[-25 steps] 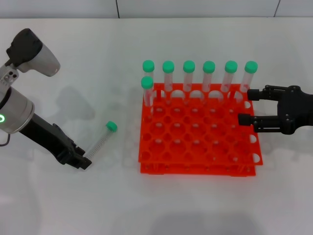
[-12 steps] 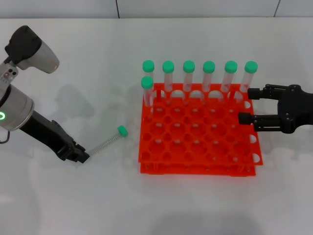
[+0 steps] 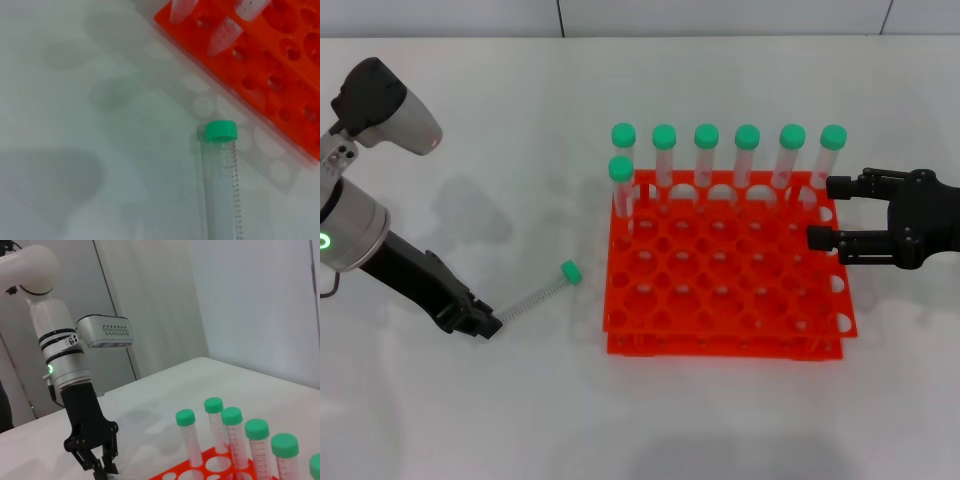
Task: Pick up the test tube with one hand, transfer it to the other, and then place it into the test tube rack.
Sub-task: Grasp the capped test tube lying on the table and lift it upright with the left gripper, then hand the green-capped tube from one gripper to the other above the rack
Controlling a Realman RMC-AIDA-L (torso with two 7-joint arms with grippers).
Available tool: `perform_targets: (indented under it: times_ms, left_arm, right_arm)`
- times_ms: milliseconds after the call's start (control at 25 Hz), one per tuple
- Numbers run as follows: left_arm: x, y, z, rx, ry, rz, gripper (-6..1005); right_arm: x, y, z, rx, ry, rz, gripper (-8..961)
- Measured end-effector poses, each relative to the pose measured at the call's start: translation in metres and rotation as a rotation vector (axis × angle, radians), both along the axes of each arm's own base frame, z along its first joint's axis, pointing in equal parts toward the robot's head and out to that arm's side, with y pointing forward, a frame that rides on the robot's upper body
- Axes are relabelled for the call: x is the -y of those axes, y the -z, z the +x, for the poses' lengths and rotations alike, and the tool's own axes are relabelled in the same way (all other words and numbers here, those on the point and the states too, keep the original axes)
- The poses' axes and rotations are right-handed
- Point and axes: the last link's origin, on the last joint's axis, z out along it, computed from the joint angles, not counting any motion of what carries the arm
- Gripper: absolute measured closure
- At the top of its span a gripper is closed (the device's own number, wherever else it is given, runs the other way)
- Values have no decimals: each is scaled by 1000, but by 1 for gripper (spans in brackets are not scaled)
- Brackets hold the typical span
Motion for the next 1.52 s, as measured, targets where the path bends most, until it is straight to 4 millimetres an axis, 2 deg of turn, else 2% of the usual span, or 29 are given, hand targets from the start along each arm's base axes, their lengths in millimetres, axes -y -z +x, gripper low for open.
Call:
perform_targets:
  times_ms: [280, 560, 1200, 1400, 1520]
  left_arm:
    - [-2, -3, 2, 19, 1, 8, 818]
    - [-7, -15, 5, 104, 7, 69, 819]
    - [-13, -83, -6, 400, 78, 484, 819]
    - [-19, -96, 0, 492, 145, 603, 819]
    - [-22, -96, 6, 538, 183, 638, 820]
  right_arm:
    - [0, 0, 0, -1, 2, -1, 186]
    - [0, 0, 0, -4, 2, 2, 187]
    - [1, -3, 1, -18, -2, 22, 187]
    - [1, -4, 1, -17, -2, 23, 187]
    - [1, -4, 1, -20, -1, 25, 187]
